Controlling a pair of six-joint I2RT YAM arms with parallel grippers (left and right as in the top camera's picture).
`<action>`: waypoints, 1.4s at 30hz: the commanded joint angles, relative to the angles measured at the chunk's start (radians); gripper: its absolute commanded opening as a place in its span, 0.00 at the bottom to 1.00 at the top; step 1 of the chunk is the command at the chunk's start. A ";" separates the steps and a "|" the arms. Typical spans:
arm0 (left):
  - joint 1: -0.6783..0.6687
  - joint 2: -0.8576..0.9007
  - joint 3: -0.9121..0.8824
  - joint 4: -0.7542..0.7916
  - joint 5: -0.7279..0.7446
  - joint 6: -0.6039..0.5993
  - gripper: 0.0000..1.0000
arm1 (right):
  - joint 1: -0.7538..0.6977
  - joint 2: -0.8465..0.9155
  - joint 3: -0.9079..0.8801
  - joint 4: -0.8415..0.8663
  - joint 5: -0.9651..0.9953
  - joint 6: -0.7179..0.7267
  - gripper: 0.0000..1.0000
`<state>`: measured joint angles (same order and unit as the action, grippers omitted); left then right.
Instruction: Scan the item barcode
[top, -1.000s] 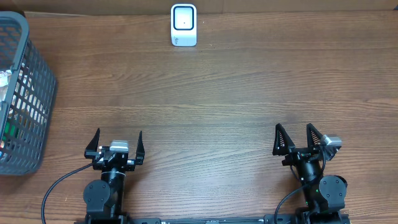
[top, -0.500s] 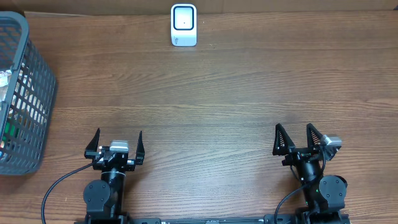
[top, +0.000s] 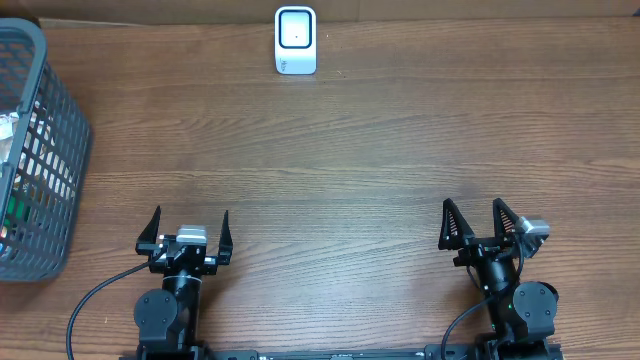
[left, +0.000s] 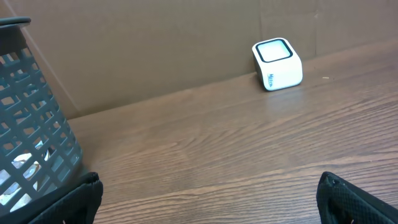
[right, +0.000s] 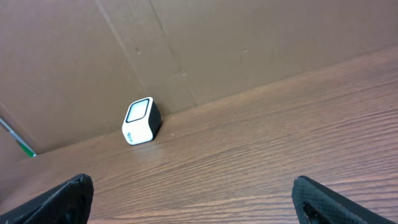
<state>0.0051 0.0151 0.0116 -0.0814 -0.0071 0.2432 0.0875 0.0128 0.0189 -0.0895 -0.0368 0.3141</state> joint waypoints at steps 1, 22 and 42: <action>-0.005 -0.011 -0.006 0.004 0.015 0.016 0.99 | 0.003 -0.010 -0.011 0.008 0.009 0.000 1.00; -0.005 -0.011 -0.006 0.004 0.015 0.015 1.00 | 0.003 -0.010 -0.011 0.008 0.009 0.000 1.00; -0.005 -0.011 -0.006 0.004 0.030 0.014 0.99 | 0.003 -0.010 -0.011 0.008 0.009 0.000 1.00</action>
<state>0.0051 0.0151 0.0116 -0.0814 -0.0067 0.2432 0.0875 0.0128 0.0189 -0.0891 -0.0364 0.3138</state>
